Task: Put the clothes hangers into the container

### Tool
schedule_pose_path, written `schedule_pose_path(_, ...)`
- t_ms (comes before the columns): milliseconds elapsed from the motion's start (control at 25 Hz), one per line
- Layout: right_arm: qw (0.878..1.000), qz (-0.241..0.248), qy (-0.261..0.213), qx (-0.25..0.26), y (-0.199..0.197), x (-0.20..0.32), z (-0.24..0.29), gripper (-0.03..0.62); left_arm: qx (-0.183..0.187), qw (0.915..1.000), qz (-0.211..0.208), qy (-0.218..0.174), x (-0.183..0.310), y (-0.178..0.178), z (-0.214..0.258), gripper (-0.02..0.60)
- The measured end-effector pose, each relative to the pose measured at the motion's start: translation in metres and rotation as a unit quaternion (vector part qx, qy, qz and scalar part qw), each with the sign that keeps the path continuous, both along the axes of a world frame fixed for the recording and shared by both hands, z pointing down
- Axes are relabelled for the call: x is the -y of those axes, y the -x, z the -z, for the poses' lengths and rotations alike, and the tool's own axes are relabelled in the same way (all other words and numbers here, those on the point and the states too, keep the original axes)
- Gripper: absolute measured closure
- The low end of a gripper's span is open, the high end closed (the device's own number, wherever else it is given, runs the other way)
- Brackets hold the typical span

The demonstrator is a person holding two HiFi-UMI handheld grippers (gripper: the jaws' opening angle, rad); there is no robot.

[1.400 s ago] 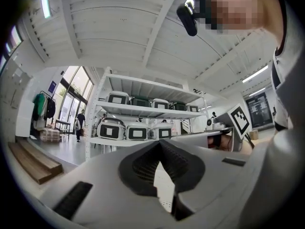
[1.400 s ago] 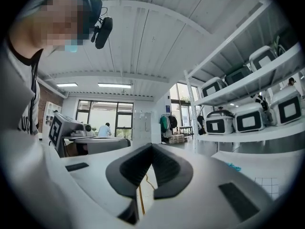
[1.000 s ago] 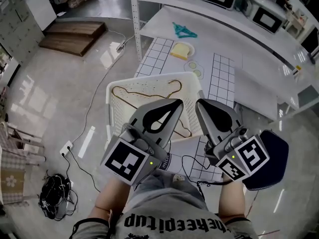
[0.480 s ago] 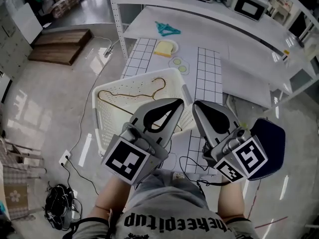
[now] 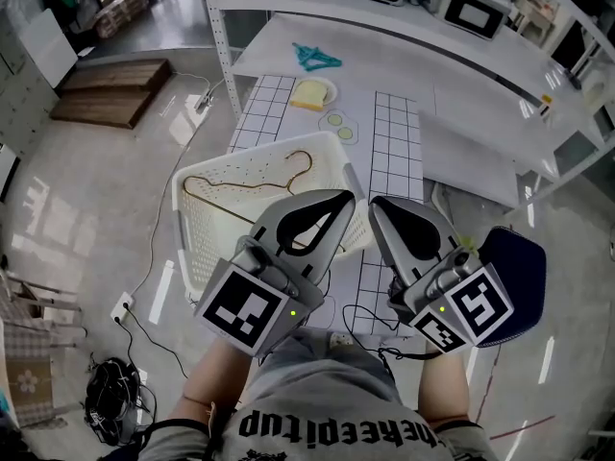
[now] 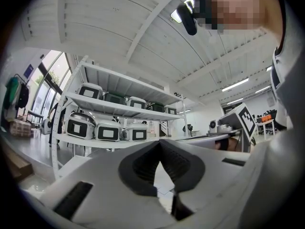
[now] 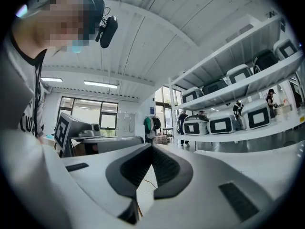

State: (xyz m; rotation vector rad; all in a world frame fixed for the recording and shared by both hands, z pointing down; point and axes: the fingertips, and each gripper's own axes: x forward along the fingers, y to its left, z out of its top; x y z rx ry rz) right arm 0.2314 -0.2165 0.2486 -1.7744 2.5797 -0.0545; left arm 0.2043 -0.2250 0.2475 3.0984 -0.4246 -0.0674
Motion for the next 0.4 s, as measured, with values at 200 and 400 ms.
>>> schedule_pose_path(200,1.0,0.003,0.001,-0.002,0.0017,0.0027,-0.0022,0.594,-0.001,1.0,0.004,0.001,0.0028,0.0012,-0.002,0.561)
schedule_pose_path(400,1.0,0.004,0.001,-0.004,0.006,0.005,-0.0081,0.594,-0.003,1.0,0.006,0.003,0.0052,0.0058,-0.0082,0.561)
